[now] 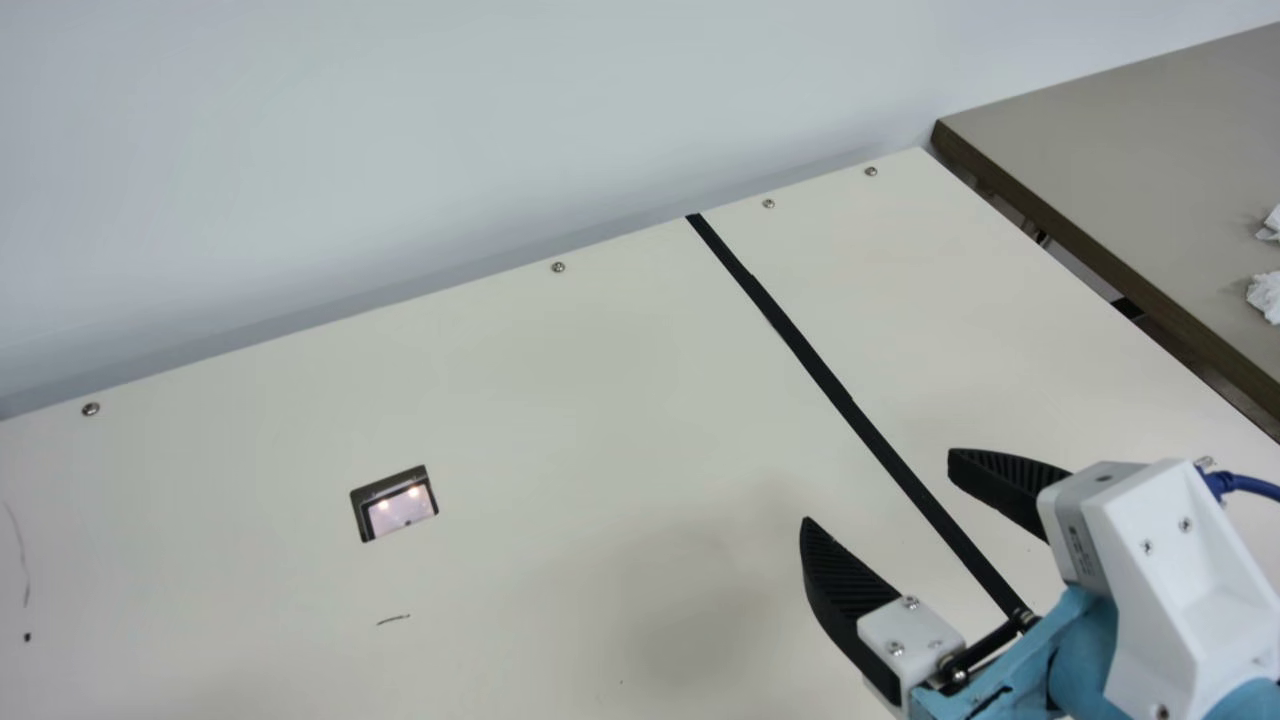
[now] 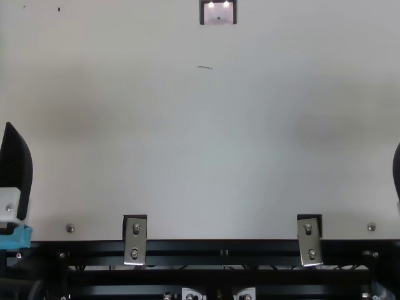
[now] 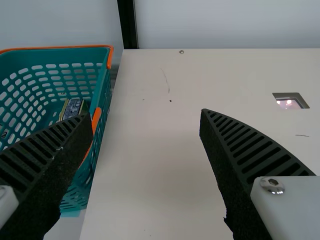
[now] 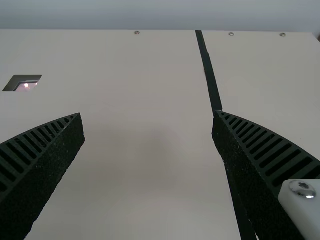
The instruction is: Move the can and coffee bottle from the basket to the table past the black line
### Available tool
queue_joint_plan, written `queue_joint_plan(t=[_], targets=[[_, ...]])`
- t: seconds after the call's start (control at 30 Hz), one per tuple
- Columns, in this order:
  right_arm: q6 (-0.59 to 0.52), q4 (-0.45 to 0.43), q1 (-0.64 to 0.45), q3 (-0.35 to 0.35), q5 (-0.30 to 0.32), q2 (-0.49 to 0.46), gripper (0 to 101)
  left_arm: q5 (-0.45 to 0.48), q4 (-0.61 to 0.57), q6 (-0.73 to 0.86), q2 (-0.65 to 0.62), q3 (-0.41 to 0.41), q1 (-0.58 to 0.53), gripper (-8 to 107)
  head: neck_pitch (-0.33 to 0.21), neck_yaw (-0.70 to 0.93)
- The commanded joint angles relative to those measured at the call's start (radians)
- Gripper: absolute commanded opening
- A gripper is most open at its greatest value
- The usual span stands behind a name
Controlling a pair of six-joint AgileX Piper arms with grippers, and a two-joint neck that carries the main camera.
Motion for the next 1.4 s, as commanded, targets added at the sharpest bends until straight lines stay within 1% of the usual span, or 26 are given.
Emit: queue_joint_plan(t=[0.0, 0.63, 0.73, 0.87, 1.03, 1.2, 1.37], targets=[[0.000, 0.000, 0.000, 0.000, 0.000, 0.000, 101, 0.000, 0.000, 0.000, 0.000, 0.000, 0.000, 90, -0.015, 0.009], [0.002, -0.002, 0.001, 0.000, 0.001, 0.000, 101, 0.000, 0.000, 0.000, 0.000, 0.000, 0.000, 90, -0.015, 0.009], [0.004, -0.001, 0.003, -0.014, -0.001, 0.007, 101, 0.000, 0.000, 0.000, 0.000, 0.000, 0.000, 90, -0.015, 0.009], [0.008, 0.000, 0.008, -0.075, -0.001, 0.034, 101, 0.000, 0.000, 0.000, 0.000, 0.000, 0.000, 90, -0.015, 0.009], [0.009, 0.000, 0.021, -0.190, 0.027, 0.076, 101, 0.000, 0.000, 0.000, 0.000, 0.000, 0.000, 90, -0.015, 0.009], [0.008, 0.003, 0.033, -0.319, 0.086, 0.105, 101, 0.000, 0.000, 0.000, 0.000, 0.000, 0.000, 90, -0.015, 0.009], [0.020, 0.015, 0.040, -0.446, 0.162, 0.127, 101, 0.000, 0.000, 0.000, 0.000, 0.000, 0.000, 90, -0.015, 0.009]])
